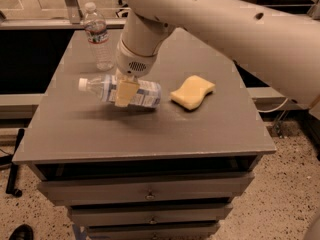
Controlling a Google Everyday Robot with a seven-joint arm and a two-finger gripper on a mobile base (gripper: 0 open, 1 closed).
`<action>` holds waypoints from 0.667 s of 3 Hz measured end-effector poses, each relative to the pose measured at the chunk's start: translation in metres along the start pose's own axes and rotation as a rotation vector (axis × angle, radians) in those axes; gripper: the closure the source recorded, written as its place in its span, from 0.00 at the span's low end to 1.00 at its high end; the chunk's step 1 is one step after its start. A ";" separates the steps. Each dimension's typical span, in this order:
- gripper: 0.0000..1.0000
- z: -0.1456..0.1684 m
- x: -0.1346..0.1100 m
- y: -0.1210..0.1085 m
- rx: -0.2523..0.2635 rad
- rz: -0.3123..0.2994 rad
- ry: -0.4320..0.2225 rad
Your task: Knock blue plastic bottle over
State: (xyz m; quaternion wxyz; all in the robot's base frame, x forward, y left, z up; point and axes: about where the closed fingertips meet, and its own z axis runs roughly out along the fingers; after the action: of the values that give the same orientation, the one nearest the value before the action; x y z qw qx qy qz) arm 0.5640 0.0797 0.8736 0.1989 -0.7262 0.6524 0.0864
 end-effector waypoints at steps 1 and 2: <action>0.00 0.019 -0.013 0.010 -0.022 -0.008 -0.009; 0.00 0.021 -0.013 0.014 -0.024 -0.006 -0.011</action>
Offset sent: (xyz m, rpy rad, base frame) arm -0.0118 0.0256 -0.0205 0.0053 0.0267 0.0240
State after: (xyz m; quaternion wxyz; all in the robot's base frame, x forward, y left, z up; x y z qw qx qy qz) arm 0.5513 0.0991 0.8577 0.1940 -0.7299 0.6481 0.0979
